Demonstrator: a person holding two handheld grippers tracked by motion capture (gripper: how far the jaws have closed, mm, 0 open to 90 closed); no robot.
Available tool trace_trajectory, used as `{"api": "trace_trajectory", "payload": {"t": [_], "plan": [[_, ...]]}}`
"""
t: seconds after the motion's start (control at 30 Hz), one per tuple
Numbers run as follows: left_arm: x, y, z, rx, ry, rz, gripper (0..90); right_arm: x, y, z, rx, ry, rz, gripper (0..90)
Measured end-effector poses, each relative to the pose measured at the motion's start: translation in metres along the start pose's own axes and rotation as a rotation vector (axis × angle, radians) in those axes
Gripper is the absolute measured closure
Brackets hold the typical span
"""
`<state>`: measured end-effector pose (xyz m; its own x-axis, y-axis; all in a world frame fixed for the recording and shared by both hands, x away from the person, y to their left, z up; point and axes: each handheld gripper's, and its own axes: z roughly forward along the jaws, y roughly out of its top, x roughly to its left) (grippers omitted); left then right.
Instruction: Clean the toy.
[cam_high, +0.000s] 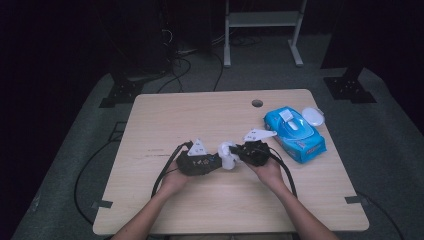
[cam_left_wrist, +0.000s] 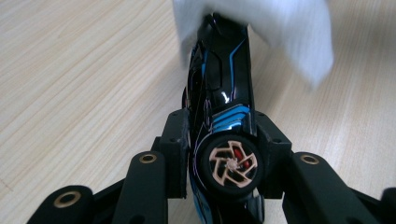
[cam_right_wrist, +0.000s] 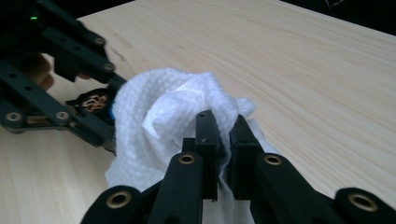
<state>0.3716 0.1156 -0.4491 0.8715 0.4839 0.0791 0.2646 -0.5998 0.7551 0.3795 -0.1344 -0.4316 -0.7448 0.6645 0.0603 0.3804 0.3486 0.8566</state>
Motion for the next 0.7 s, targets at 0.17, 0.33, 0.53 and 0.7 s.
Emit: {"api": "trace_trajectory", "payload": {"t": [0.17,0.33,0.53,0.7], "plan": [[0.001,-0.001,-0.002,-0.001,0.000,-0.002,63.6,-0.010,-0.005,-0.003,-0.001,-0.019,0.032,84.1],[0.002,0.005,0.001,0.004,-0.003,-0.014,57.1,-0.013,-0.004,-0.009,-0.047,-0.015,0.064,84.2],[-0.001,0.019,0.011,0.037,0.001,0.010,50.5,-0.020,-0.004,-0.024,-0.107,0.009,0.110,84.2],[-0.001,0.030,0.018,0.050,-0.002,0.012,49.7,-0.025,-0.009,-0.028,-0.073,-0.007,0.107,84.1]]}}
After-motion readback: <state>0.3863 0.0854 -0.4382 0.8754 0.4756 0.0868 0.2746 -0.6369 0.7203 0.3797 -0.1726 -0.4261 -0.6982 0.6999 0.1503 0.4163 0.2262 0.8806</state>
